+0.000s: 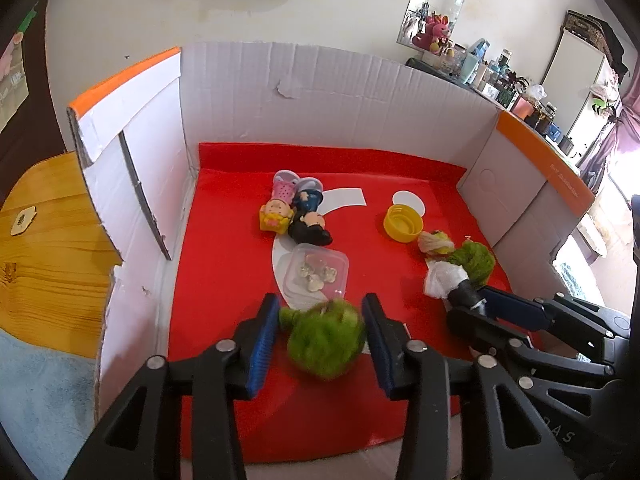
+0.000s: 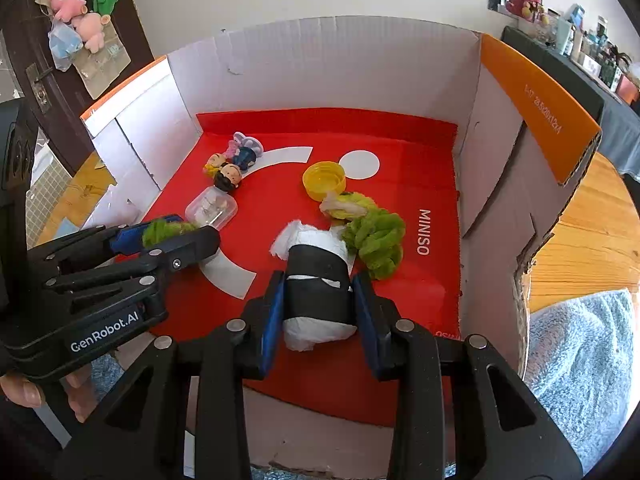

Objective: Organize objects
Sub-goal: 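Lower the lettuce over the red mat while right tool lowers the roll beside it, then open left tool to release the lettuce while right tool releases the roll, then withdraw both open tools from the box back over the towel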

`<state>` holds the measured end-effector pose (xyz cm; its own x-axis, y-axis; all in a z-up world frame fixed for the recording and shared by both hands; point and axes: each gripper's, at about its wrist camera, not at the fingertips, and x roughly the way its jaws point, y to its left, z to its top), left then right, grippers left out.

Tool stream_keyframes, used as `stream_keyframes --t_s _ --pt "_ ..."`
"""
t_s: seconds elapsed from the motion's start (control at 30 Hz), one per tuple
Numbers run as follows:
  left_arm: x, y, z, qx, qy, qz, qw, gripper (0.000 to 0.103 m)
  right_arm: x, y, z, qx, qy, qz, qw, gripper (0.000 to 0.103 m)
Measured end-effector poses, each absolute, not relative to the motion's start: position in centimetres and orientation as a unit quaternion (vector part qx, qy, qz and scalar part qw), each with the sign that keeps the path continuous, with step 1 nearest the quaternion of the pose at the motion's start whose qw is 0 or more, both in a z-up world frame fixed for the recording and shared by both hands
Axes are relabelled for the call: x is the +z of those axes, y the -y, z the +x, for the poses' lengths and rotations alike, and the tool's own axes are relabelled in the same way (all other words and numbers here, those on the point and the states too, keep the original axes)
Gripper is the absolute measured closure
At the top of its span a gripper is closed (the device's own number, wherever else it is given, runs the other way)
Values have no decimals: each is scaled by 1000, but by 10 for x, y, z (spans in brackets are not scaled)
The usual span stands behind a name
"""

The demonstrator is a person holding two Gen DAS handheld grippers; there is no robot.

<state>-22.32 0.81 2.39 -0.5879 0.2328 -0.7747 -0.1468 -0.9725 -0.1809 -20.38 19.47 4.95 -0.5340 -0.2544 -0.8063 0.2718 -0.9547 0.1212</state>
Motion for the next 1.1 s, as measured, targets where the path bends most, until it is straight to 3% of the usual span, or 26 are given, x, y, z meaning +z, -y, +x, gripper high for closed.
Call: stream_keyframes --t_s 0.13,0.7,1.1 --pt "27 -8 -221 892 45 -437 103 49 51 -194 -202 -876 -8 457 155 60" --pt "44 -9 -202 899 46 -421 106 44 64 -194 -190 -883 -4 443 156 55" --pt "56 -5 -180 910 39 -404 90 33 79 -200 -171 -892 -2 425 156 42"
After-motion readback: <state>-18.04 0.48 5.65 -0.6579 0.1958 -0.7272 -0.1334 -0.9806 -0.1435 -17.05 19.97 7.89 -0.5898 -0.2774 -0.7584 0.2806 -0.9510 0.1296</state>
